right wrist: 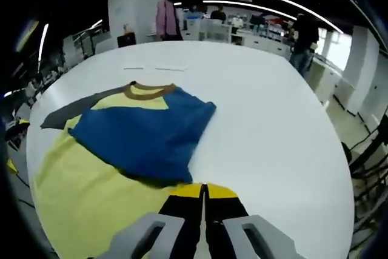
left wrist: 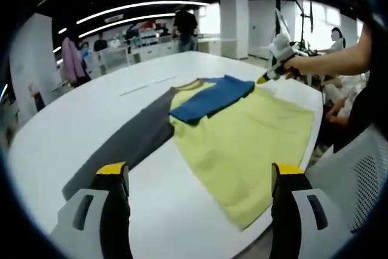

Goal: Fold the garment on the visible template until the final outline fits inside the template.

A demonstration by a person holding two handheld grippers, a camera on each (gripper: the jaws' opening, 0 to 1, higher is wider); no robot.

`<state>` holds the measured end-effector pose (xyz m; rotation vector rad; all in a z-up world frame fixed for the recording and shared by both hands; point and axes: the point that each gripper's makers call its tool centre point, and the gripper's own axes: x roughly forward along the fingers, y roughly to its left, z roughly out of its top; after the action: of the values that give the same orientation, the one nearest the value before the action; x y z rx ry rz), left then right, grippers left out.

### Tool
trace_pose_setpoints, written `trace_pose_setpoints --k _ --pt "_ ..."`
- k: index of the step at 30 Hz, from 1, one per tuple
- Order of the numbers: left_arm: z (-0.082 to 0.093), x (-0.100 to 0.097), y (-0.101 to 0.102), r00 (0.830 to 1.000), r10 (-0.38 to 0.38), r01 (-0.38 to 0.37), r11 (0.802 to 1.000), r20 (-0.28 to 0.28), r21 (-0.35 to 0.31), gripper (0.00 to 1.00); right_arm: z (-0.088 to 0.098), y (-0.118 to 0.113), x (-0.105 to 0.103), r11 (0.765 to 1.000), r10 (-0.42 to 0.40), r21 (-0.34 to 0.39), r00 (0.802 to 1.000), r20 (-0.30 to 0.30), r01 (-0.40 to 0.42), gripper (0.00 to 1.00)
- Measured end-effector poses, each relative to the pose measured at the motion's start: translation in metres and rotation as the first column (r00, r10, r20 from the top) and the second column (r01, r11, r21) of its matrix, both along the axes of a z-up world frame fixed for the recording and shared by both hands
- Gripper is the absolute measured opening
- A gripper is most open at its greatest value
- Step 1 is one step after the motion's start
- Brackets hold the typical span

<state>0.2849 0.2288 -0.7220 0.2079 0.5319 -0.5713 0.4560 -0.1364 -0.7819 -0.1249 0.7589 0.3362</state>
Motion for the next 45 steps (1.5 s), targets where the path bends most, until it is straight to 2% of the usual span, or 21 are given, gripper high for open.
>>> trace_pose_setpoints --k 5,9,14,26,30,37,41,45 --pt "0.001 0.001 0.001 1.000 0.003 -0.003 1.000 0.006 -0.008 0.96 0.011 0.007 0.001 0.999 0.028 0.030 0.999 0.033 -0.029 0.00" --pt "0.002 0.001 0.003 1.000 0.010 -0.010 1.000 0.011 -0.013 0.97 0.017 0.013 -0.002 0.996 0.035 0.075 0.999 0.038 -0.038 0.10" --pt "0.006 0.002 0.007 1.000 0.026 -0.025 0.999 0.014 -0.040 0.99 0.030 0.023 -0.006 0.990 0.065 0.122 0.996 0.068 -0.073 0.32" --pt "0.013 0.009 0.017 0.997 0.075 -0.073 0.993 0.017 -0.098 0.99 0.059 0.050 -0.028 0.962 0.169 0.194 0.978 0.125 -0.191 0.67" --pt "0.011 0.013 0.028 0.995 0.098 -0.096 0.990 0.017 -0.104 0.99 0.068 0.065 -0.041 0.945 0.214 0.221 0.967 0.140 -0.242 0.83" --pt "0.009 0.024 0.059 0.984 0.177 -0.174 0.977 0.018 -0.124 0.99 0.086 0.086 -0.063 0.911 0.293 0.247 0.939 0.181 -0.332 0.99" --pt "0.006 0.031 0.079 0.973 0.229 -0.225 0.966 0.017 -0.128 0.99 0.090 0.091 -0.066 0.890 0.334 0.260 0.923 0.192 -0.376 0.99" --pt "0.001 0.037 0.097 0.961 0.277 -0.273 0.954 0.012 -0.123 0.99 0.094 0.097 -0.078 0.873 0.370 0.254 0.905 0.212 -0.416 0.99"
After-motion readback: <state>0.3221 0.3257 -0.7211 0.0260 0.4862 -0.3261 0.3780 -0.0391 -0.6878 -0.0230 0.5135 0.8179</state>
